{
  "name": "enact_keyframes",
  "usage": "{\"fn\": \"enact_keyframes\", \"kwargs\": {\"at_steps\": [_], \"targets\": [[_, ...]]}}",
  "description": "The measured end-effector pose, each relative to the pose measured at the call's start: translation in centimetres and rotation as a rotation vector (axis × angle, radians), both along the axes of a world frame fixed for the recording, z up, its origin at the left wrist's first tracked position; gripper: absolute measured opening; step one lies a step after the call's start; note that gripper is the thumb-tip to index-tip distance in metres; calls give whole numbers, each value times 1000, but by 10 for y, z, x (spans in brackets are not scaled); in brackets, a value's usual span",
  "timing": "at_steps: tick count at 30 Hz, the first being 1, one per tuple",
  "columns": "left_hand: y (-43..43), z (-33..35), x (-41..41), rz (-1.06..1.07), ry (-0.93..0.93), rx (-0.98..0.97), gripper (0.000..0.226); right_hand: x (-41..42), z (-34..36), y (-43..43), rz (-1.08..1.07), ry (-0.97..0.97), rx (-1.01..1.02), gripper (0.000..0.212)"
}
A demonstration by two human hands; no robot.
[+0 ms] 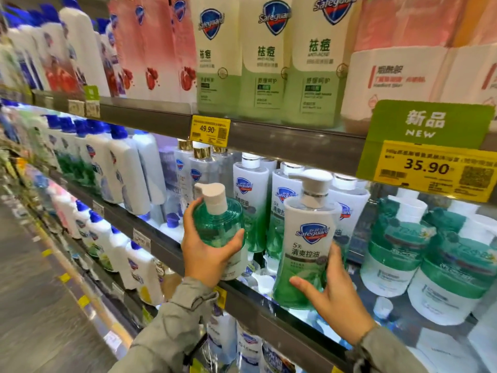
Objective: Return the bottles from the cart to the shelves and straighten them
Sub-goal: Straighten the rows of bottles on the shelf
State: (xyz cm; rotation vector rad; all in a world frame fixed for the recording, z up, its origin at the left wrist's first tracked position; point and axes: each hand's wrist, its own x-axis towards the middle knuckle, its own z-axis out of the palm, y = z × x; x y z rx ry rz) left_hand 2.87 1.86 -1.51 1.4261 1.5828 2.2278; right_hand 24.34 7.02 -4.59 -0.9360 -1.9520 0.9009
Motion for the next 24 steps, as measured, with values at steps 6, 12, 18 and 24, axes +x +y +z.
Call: {"fn": "enact_keyframes", "kwargs": {"at_steps": [6,12,18,24], "targets": [[0,-2,-28,38,38,-40,78,-32,-3,13,-21,-3,40,93],[1,-3,-43,47,36,-72,76,-59,-5,19,-35,0,64,90],[-1,-11,-49,43,33,-70,76,-76,-6,24,-51,-1,81,91],[-1,-9,-50,27,41,-99,77,-98,-6,29,-104,0,103,92]]}}
